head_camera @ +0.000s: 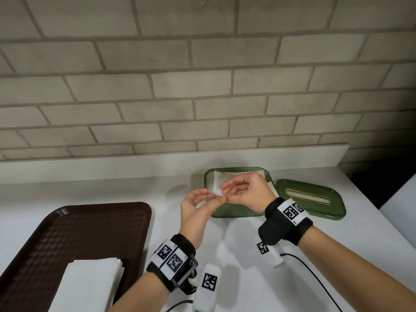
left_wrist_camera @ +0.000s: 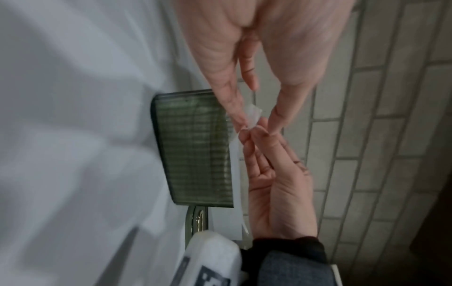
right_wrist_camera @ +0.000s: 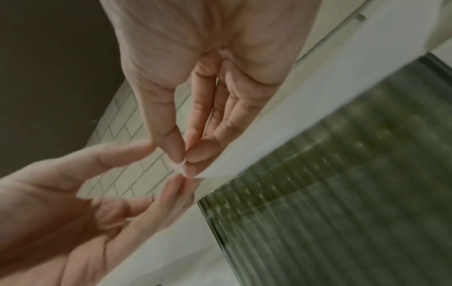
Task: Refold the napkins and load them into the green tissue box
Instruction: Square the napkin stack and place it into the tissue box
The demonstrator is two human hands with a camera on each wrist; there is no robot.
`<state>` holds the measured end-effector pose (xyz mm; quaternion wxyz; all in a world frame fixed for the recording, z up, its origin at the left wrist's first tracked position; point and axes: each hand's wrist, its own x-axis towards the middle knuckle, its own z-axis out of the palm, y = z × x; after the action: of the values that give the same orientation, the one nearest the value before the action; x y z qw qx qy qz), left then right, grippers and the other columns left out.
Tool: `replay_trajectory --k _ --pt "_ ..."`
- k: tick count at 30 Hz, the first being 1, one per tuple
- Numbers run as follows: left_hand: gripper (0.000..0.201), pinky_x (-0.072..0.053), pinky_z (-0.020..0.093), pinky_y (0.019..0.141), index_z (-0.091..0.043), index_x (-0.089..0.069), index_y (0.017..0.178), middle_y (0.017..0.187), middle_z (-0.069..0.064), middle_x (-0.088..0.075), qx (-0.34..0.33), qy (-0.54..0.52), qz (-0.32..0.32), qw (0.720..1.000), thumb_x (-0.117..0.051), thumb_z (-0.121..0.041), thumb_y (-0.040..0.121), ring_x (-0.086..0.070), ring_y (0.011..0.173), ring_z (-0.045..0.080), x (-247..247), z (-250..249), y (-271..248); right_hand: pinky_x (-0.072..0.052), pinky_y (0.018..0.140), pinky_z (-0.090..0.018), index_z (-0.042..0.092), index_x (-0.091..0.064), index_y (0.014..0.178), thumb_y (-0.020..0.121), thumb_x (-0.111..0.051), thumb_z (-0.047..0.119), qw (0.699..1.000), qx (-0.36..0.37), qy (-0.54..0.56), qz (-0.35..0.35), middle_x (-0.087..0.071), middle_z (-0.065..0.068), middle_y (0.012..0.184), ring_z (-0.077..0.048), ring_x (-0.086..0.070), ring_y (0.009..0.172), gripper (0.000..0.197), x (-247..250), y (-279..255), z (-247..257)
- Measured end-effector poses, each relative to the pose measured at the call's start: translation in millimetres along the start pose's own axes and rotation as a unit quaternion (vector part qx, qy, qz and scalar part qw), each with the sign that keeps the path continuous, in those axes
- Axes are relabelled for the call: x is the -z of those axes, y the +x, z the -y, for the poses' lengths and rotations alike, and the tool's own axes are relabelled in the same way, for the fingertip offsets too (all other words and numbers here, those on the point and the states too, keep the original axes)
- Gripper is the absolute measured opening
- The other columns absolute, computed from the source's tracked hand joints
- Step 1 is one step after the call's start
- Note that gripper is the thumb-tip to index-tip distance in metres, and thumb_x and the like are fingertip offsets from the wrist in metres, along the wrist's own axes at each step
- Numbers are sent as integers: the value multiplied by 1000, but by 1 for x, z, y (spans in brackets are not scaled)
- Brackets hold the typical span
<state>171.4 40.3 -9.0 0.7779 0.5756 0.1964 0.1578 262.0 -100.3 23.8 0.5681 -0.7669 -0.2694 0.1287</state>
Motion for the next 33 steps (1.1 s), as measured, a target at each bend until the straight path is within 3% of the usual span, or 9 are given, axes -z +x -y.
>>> replay_trajectory --k 2,8,12,14,18,22,29,33 --pt "46 -52 42 92 -8 -66 102 92 13 -74 24 -18 -5 1000 -90 -13 63 -70 86 22 0 3 1 -56 74 -22 5 -75 91 69 -84 2 1000 -10 19 -8 -74 -10 81 -10 -66 68 24 -2 0 -2" --pt "17 -56 31 81 -3 -74 91 88 19 -75 -5 -41 -11 999 -80 -2 75 -71 85 26 -4 6 1 -58 77 -24 5 -76 92 70 -83 3 999 -21 40 -24 -75 -12 84 -16 -67 72 23 -4 -2 -4" --pt "20 -57 35 85 -3 -75 93 92 17 -76 -36 -38 2 999 -79 1 74 -72 88 28 -4 5 -2 -56 73 -19 9 -77 88 70 -83 3 999 -18 39 -31 -76 -7 81 -12 -68 71 19 -2 -1 -4" --pt "21 -58 33 83 -3 -75 93 90 15 -76 -53 -28 1 998 -79 4 73 -72 83 23 -3 3 -2 -56 74 -21 9 -78 86 70 -82 3 999 -12 42 -24 -76 -6 81 -14 -70 73 18 -1 -2 -4" --pt "19 -60 32 79 4 -73 93 90 20 -75 -78 -35 12 996 -77 5 75 -71 84 27 -4 0 -3 -58 79 -27 5 -77 88 72 -80 1 999 0 48 -7 -76 -11 83 -19 -71 77 17 -1 -3 -4" --pt "14 -59 30 72 7 -71 90 82 18 -73 -93 -37 9 995 -74 9 77 -72 76 24 -7 -4 -3 -57 77 -26 5 -78 87 72 -81 1 999 5 40 -11 -76 -11 81 -17 -71 76 17 -2 -1 -6" --pt "15 -60 41 81 5 -68 89 90 21 -70 -121 1 1 993 -75 10 76 -73 79 29 -11 -2 -2 -56 73 -24 0 -77 88 74 -80 2 996 5 81 -23 -76 -12 83 -18 -72 76 14 -4 -5 -7" --pt "14 -59 43 83 3 -68 87 90 18 -71 -120 14 -1 993 -75 9 76 -73 77 29 -13 0 0 -58 75 -29 7 -79 83 75 -79 3 996 8 69 -49 -76 -8 80 -18 -72 76 9 -5 -3 -13"
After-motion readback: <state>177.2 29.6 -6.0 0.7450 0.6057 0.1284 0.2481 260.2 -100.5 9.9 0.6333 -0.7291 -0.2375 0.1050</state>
